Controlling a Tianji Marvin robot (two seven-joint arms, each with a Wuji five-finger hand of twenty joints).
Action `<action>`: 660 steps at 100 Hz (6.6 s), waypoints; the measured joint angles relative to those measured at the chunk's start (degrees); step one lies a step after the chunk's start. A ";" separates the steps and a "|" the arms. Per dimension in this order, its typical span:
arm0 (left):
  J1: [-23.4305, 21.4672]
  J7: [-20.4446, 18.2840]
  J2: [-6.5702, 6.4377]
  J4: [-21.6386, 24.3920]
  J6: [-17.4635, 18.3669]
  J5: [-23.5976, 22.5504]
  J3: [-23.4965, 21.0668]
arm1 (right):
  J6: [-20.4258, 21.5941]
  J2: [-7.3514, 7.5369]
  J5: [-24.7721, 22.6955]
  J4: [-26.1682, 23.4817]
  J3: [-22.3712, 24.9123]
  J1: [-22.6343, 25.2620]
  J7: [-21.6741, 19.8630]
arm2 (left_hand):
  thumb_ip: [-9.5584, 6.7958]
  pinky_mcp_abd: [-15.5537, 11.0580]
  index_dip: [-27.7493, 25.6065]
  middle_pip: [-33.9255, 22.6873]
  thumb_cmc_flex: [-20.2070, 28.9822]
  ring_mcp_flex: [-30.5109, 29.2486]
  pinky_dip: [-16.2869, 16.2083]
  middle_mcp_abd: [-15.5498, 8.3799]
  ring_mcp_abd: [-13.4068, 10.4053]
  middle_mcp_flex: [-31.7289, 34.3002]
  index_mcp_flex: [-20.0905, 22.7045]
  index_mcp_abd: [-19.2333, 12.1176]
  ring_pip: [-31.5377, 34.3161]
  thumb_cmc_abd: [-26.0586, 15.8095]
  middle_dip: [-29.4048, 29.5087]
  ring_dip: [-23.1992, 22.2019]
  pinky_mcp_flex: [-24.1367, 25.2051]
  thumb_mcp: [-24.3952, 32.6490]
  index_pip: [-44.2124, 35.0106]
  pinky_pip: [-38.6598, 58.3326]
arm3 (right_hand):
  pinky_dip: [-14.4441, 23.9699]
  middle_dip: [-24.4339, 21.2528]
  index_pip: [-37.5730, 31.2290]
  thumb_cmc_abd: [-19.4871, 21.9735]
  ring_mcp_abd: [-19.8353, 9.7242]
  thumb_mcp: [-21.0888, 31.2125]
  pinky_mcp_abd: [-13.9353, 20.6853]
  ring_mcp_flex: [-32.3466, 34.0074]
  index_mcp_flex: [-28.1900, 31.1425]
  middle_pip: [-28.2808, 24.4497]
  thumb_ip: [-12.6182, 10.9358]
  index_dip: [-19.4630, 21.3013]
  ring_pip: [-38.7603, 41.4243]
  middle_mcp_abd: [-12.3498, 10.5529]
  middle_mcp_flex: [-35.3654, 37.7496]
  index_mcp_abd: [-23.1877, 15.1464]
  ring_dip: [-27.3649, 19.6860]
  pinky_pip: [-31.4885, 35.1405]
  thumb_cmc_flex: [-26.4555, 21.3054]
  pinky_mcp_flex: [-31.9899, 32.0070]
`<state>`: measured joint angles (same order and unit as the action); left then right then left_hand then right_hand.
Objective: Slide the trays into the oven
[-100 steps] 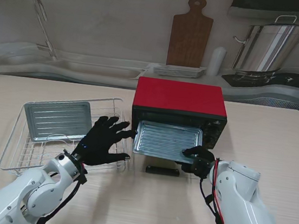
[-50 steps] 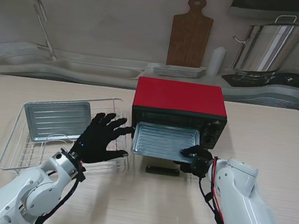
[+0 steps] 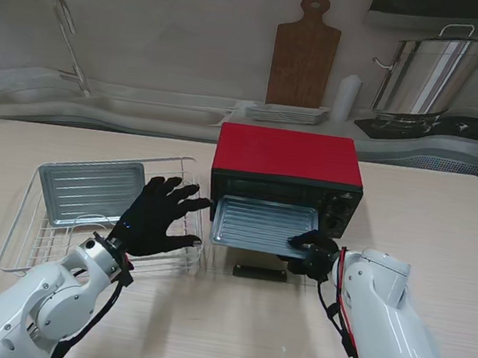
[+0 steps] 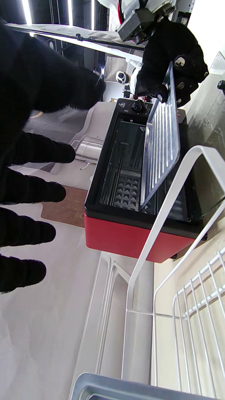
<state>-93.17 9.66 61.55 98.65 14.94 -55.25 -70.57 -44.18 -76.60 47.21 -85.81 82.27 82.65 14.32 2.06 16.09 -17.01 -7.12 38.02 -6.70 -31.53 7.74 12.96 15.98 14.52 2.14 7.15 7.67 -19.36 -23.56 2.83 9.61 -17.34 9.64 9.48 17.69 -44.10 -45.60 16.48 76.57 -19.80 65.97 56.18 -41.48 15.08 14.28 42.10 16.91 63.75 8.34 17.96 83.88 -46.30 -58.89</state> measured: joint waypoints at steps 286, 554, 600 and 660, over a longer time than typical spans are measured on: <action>-0.89 0.04 -0.01 0.69 -0.90 -0.25 0.09 | 2.13 -0.96 0.63 6.46 -1.04 -4.61 0.99 | 0.00 -0.44 0.32 -0.09 -0.01 0.00 0.62 -0.02 -0.66 -0.73 -0.66 -0.09 0.00 0.00 0.05 0.13 0.00 0.02 -0.03 -0.02 | 1.75 0.00 -2.33 0.66 2.27 -0.01 -2.11 0.00 -0.92 -1.47 -0.06 0.13 1.39 0.94 -0.60 1.27 0.22 2.02 0.00 -0.15; -1.18 1.43 0.11 0.49 -1.65 -0.48 -0.02 | 4.72 -1.94 5.52 11.90 -1.30 -9.29 2.93 | 0.00 -0.45 0.43 -0.09 -0.03 0.00 0.65 -0.03 -0.68 -1.32 -0.66 -0.09 0.00 0.00 0.64 0.16 0.00 0.04 -0.03 -0.02 | 2.21 1.97 2.01 6.69 2.75 -9.51 -1.55 -8.51 -10.22 -0.68 -1.07 -3.70 -5.65 1.84 -13.08 2.17 -0.17 -4.59 5.24 9.37; -1.47 1.80 0.12 0.55 -1.70 -0.51 -0.03 | 5.20 -1.81 4.51 10.38 -0.99 -7.85 1.74 | 0.00 -0.45 0.43 -0.09 -0.04 0.00 0.65 -0.03 -0.68 -1.33 -0.66 -0.09 0.00 0.00 0.64 0.16 0.00 0.05 -0.18 -0.02 | 0.56 2.26 9.35 7.43 0.71 -9.74 -0.22 -18.97 -21.62 3.01 -7.41 3.30 -19.88 0.71 -25.31 2.64 -3.75 -16.88 12.63 23.30; -1.87 2.31 0.16 0.63 -1.65 -0.56 -0.20 | 6.04 -1.33 5.16 8.89 0.37 -5.63 0.50 | 0.00 -0.45 0.43 -0.09 -0.04 0.00 0.66 -0.03 -0.68 -1.34 -0.66 -0.09 0.00 0.00 0.64 0.16 0.00 0.05 -0.69 -0.02 | 5.14 3.05 5.44 7.55 -0.29 -9.67 0.66 -20.15 -24.83 1.48 -7.46 3.17 -18.59 0.09 -26.52 1.42 -2.19 -15.81 14.10 23.83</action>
<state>-95.04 11.98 61.71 99.28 13.29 -55.81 -70.77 -38.14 -77.93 52.37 -76.92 82.64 77.03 14.81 2.06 15.63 -16.58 -7.21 37.98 -6.70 -30.87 7.71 12.28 14.64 13.86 2.04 7.15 7.67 -18.71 -23.40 2.83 9.67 -18.04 9.62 14.61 20.74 -38.66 -38.05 16.19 66.90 -19.14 45.83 31.35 -40.01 7.62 17.46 23.51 17.00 37.23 9.76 15.76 68.07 -32.19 -35.06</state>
